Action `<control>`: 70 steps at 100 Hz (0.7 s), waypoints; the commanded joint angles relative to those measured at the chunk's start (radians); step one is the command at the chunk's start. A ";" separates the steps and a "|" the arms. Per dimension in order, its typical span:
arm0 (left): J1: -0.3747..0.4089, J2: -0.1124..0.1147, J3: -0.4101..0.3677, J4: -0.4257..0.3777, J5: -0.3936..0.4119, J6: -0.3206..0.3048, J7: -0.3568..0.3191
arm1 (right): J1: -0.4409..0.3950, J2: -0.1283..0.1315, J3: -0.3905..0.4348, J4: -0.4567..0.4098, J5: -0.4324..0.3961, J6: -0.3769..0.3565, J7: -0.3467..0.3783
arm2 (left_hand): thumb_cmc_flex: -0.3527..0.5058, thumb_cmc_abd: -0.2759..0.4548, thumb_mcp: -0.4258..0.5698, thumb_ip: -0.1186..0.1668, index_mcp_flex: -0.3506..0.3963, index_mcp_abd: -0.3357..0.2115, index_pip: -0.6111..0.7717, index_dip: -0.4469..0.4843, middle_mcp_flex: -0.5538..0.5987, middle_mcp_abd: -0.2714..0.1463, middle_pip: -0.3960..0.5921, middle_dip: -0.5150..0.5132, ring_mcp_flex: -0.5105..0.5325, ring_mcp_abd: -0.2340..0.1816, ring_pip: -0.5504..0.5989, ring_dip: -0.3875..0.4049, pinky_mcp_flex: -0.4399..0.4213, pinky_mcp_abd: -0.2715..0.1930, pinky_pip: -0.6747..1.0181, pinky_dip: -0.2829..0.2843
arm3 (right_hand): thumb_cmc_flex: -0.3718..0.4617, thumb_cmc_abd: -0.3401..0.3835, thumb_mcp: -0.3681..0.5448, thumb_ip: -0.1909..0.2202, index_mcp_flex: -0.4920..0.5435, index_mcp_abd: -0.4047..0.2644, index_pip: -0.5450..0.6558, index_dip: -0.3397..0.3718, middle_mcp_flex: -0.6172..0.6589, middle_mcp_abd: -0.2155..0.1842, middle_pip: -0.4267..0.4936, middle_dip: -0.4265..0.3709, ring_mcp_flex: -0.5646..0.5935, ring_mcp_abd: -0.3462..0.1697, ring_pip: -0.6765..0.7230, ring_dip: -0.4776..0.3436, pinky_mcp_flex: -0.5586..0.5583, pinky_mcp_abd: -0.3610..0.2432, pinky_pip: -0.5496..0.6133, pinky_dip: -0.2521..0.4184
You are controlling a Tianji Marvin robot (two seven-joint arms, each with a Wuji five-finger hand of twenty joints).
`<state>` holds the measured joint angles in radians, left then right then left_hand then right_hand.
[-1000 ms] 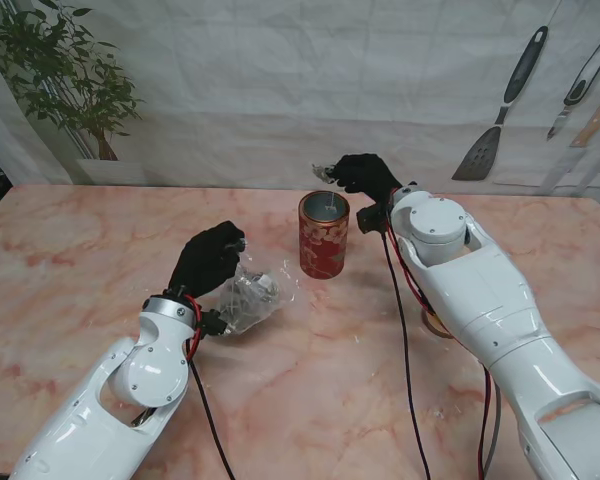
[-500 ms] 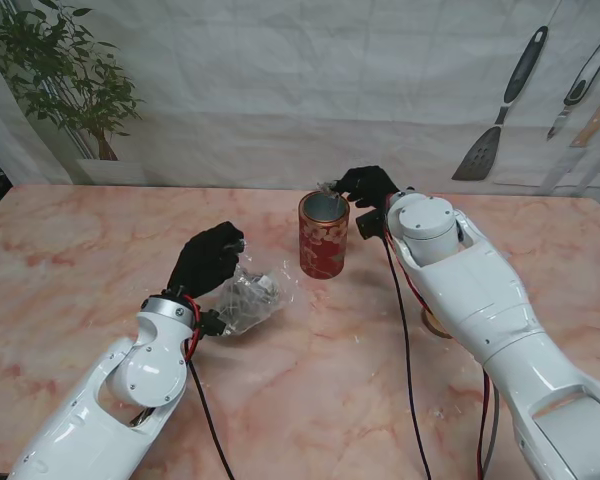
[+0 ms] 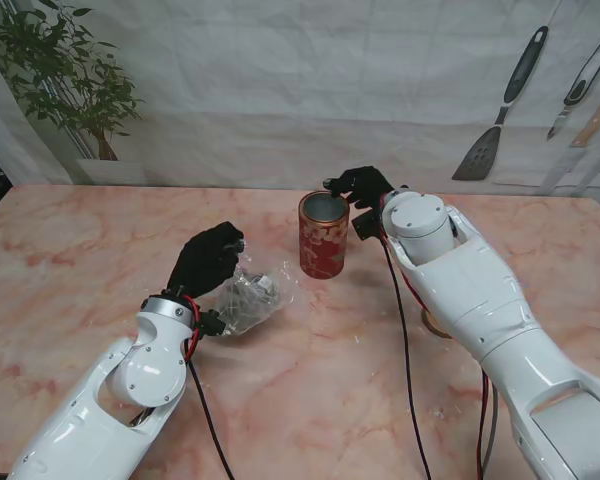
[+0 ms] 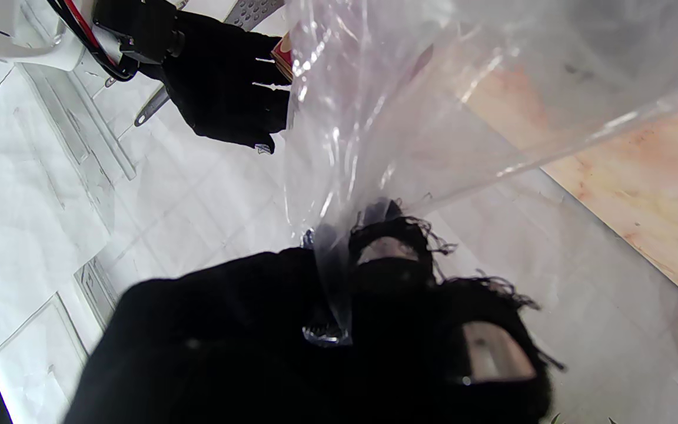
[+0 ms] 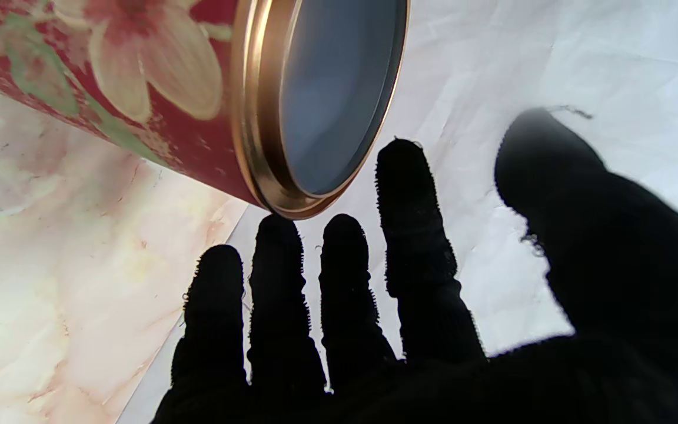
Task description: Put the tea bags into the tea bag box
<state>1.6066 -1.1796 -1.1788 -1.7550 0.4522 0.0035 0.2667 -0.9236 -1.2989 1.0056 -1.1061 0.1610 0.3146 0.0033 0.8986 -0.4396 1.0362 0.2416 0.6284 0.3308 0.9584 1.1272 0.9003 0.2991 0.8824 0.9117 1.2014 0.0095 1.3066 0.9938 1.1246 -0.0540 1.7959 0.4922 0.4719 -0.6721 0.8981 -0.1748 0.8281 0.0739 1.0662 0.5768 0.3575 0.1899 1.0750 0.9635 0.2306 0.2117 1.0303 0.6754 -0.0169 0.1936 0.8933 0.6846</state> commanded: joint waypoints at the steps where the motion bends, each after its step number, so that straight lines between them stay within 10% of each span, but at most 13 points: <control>1: 0.001 0.000 -0.001 -0.008 -0.005 -0.001 -0.014 | 0.003 0.000 0.000 -0.004 0.003 -0.002 0.014 | 0.130 0.003 0.128 -0.014 0.011 0.013 0.000 0.011 0.030 -0.017 0.028 0.022 0.054 0.090 0.072 0.012 -0.016 -0.348 0.220 0.001 | -0.049 -0.039 0.024 0.035 -0.017 0.003 -0.010 0.037 -0.022 -0.011 0.017 0.011 0.004 -0.017 0.027 0.005 -0.014 -0.010 0.035 -0.010; 70: -0.026 -0.002 0.003 0.003 -0.010 0.022 -0.017 | -0.102 0.038 0.067 -0.160 -0.024 -0.033 0.009 | 0.130 0.002 0.129 -0.016 0.012 0.014 -0.003 0.013 0.030 -0.016 0.028 0.022 0.054 0.090 0.072 0.012 -0.016 -0.347 0.220 0.002 | -0.021 -0.027 0.032 0.015 -0.038 -0.004 -0.083 0.040 -0.020 -0.006 0.016 0.015 0.004 -0.011 0.028 0.009 -0.013 -0.006 0.034 -0.006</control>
<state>1.5922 -1.1800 -1.1756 -1.7496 0.4491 0.0201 0.2641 -0.9958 -1.2756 1.0628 -1.2319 0.1492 0.3005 -0.0036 0.8986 -0.4396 1.0362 0.2416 0.6284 0.3308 0.9580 1.1272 0.9003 0.2991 0.8822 0.9117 1.2014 0.0095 1.3066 0.9938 1.1247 -0.0540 1.7960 0.4922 0.4614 -0.6721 0.8984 -0.1537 0.8021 0.0832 0.9896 0.6332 0.3564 0.1908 1.0751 0.9636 0.2306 0.2117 1.0303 0.6755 -0.0215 0.1938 0.8934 0.6840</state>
